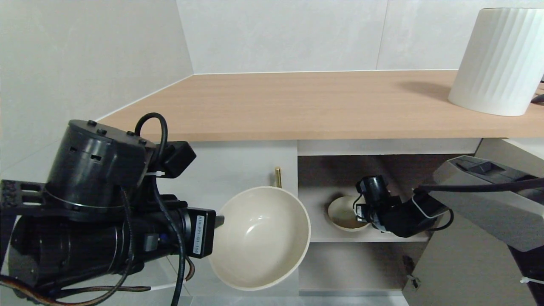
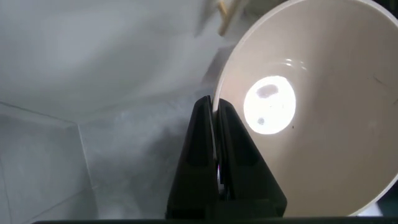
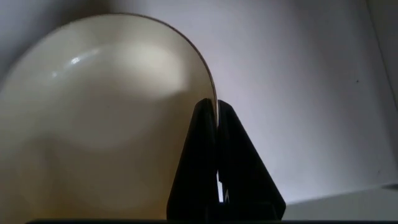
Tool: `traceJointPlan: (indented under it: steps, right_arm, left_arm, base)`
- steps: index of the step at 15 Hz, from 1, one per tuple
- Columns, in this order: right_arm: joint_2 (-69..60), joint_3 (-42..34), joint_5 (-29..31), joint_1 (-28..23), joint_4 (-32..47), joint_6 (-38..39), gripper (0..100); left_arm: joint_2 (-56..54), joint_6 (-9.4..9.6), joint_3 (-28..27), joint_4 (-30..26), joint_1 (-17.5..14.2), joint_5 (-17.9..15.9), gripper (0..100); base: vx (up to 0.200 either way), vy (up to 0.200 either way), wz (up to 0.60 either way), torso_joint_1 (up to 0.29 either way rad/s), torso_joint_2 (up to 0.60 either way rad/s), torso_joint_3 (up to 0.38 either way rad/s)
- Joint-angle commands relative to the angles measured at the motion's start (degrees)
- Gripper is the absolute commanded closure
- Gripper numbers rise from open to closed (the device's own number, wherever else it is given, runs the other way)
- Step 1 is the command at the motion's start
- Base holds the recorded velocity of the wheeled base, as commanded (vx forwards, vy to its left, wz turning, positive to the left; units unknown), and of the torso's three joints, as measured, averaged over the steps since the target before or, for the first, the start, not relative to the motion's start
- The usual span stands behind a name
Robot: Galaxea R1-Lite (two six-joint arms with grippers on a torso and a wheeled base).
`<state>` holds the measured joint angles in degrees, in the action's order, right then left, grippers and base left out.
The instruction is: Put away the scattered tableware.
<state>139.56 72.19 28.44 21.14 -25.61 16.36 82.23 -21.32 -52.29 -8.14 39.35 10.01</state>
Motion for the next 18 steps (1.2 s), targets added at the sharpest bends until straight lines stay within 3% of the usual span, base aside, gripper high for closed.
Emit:
traceJointPlan:
  steps: [1,11,12,18]
  right_arm:
    - [3.1,2.9,1.3,-1.1,0.0,0.3,100]
    - [3.2,3.7,1.4,-1.1,0.1,0.4,100]
    - [3.1,3.6,1.4,-1.1,0.1,0.4,0]
    - [-3.6,-3.2,0.4,0.5,0.0,1.7,0]
  left_arm:
    - [3.1,1.28,0.4,0.1,1.0,0.0,100]
    - [4.3,1.37,0.4,0.1,1.3,0.1,100]
    - [4.3,1.37,0.4,0.1,1.3,0.1,100]
    - [5.3,1.63,0.3,0.2,2.1,0.0,100]
  base:
    - [0.000,0.000,0.00,0.000,0.00,0.000]
    - [0.000,0.000,0.00,0.000,0.00,0.000]
    - [0.000,0.000,0.00,0.000,0.00,0.000]
    - [0.000,0.000,0.00,0.000,0.00,0.000]
